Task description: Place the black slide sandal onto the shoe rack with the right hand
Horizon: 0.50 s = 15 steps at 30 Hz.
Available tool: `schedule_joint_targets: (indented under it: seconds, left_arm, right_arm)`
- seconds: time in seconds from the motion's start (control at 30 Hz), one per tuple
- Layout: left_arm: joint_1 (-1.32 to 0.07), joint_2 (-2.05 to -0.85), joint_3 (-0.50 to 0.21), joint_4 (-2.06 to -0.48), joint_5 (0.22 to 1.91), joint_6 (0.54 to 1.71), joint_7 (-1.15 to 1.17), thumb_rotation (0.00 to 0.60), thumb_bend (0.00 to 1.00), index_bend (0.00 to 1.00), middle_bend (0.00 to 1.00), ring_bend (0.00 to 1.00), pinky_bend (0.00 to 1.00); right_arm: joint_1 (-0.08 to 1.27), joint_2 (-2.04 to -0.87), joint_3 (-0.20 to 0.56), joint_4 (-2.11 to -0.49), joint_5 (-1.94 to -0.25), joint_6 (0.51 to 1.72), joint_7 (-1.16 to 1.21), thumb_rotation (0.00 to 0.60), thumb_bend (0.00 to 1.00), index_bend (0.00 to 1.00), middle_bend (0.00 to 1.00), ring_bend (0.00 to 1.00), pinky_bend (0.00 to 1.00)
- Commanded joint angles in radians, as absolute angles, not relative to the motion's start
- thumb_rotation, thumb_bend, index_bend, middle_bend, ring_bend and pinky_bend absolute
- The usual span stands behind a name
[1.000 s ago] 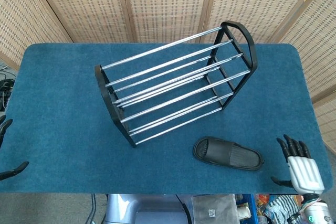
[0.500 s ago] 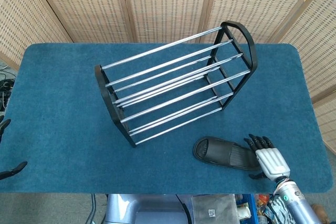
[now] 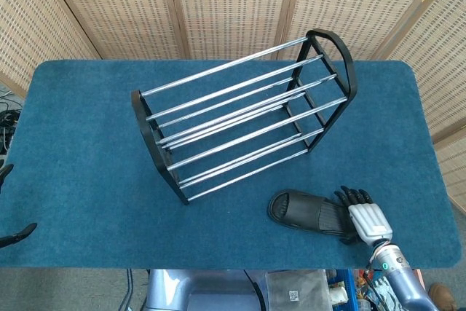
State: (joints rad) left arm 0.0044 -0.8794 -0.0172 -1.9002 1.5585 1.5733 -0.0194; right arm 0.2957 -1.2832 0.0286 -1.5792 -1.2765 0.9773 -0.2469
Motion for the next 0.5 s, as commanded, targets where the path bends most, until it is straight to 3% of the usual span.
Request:
schedule_joint_targets:
  seconds: [0.03, 0.3, 0.4, 0.5]
  left_arm:
    - [0.003, -0.88, -0.017, -1.902, 1.557, 1.571, -0.017, 0.6, 0.14, 0.0, 0.0, 0.0, 0.0]
    - [0.004, -0.875, -0.017, -1.905, 1.551, 1.571, -0.03, 0.6, 0.14, 0.0, 0.0, 0.0, 0.0]
    - [0.004, -0.873, -0.018, -1.904, 1.548, 1.569, -0.037, 0.6, 0.14, 0.0, 0.0, 0.0, 0.0]
    - [0.003, -0.872, -0.017, -1.903, 1.55, 1.567, -0.038, 0.6, 0.14, 0.0, 0.0, 0.0, 0.0]
  right_arm:
    - [0.3, -1.3, 0.031, -1.557, -1.276, 0.981, -0.238, 0.6, 0.0, 0.02, 0.0, 0.0, 0.0]
    - [0.315, -1.332, 0.025, -1.506, -1.275, 0.962, -0.226, 0.6, 0.0, 0.15, 0.12, 0.02, 0.03]
    - [0.325, -1.334, 0.019, -1.499, -1.271, 0.941, -0.226, 0.6, 0.0, 0.21, 0.17, 0.07, 0.07]
    - [0.333, -1.333, 0.02, -1.5, -1.275, 0.933, -0.212, 0.6, 0.03, 0.36, 0.3, 0.19, 0.18]
